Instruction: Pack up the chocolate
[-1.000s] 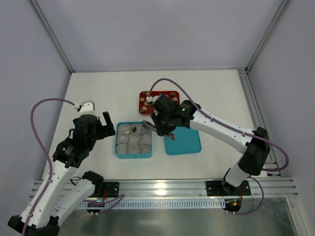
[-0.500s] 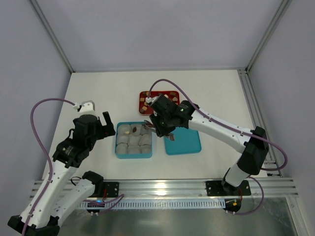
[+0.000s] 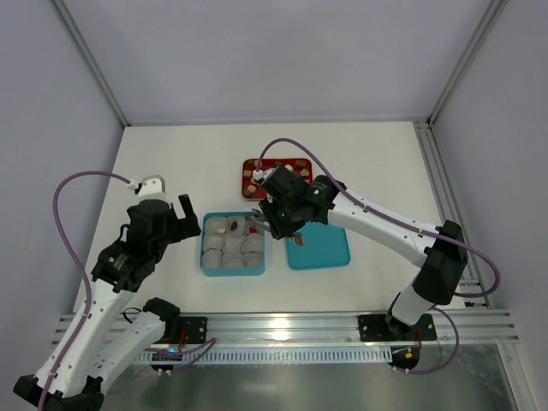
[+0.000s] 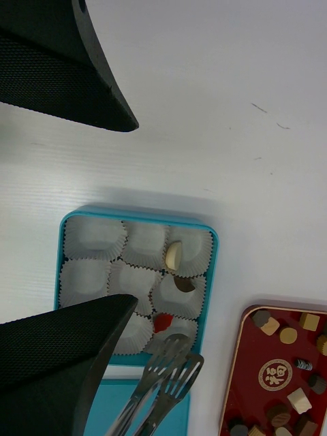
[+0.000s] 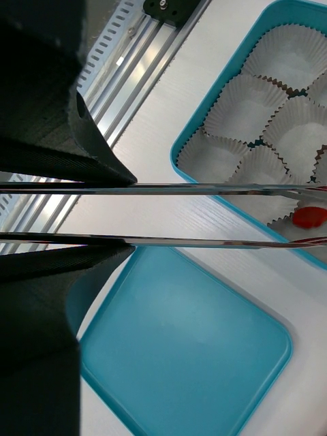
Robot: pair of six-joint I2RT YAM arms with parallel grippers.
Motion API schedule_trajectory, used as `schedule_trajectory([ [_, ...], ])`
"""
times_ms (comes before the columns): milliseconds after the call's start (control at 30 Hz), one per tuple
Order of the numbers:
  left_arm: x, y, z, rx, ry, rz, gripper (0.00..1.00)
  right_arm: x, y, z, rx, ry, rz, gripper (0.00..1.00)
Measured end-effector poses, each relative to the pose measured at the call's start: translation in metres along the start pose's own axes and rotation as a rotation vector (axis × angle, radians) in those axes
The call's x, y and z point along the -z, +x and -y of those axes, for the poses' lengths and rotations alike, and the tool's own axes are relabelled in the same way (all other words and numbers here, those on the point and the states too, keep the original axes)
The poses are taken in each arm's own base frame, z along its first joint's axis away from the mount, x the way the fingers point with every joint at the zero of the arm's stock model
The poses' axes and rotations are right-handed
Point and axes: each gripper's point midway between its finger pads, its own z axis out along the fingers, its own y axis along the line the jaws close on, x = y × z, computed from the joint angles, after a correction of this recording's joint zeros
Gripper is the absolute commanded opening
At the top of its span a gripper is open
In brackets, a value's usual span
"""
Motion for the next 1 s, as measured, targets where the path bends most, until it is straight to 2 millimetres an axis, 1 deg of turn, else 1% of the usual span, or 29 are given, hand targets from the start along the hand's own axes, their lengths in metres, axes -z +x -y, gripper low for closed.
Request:
schedule_trajectory([
  [167, 0.0, 0.0, 0.0, 0.0, 0.0, 0.0, 1.0, 0.0, -0.002, 0.003, 0.0, 0.019, 0.008, 0.41],
  [267, 0.0, 0.0, 0.0, 0.0, 0.0, 0.0, 1.0, 0.002, -0.01, 0.008, -0.005, 0.031, 0.022, 0.41],
  [333, 0.0, 0.0, 0.0, 0.0, 0.0, 0.0, 1.0, 0.005, -0.021, 0.012, -0.013, 0.034, 0.043, 0.41],
  [400, 0.0, 0.0, 0.0, 0.0, 0.0, 0.0, 1.0, 0.008, -0.036, 0.021, -0.034, 0.041, 0.073, 0.41],
  [500, 0.0, 0.0, 0.0, 0.0, 0.0, 0.0, 1.0, 0.012, -0.063, 0.041, -0.074, 0.064, 0.12, 0.41],
  [567, 0.0, 0.0, 0.0, 0.0, 0.0, 0.0, 1.0, 0.009, -0.079, 0.054, -0.096, 0.081, 0.138, 0.41],
  [633, 0.0, 0.0, 0.0, 0.0, 0.0, 0.0, 1.0, 0.0, -0.091, 0.067, -0.11, 0.098, 0.14, 0.41],
  [733, 0.0, 0.0, 0.0, 0.0, 0.0, 0.0, 1.0, -0.022, -0.104, 0.08, -0.121, 0.12, 0.12, 0.42],
  [800, 0.0, 0.0, 0.0, 0.0, 0.0, 0.0, 1.0, -0.04, -0.109, 0.085, -0.115, 0.13, 0.095, 0.42],
  [900, 0.0, 0.0, 0.0, 0.0, 0.0, -0.001, 1.0, -0.066, -0.112, 0.086, -0.106, 0.136, 0.06, 0.42],
  [1000, -0.001, 0.0, 0.0, -0.001, -0.001, -0.002, 1.0, -0.082, -0.114, 0.087, -0.1, 0.14, 0.037, 0.42],
])
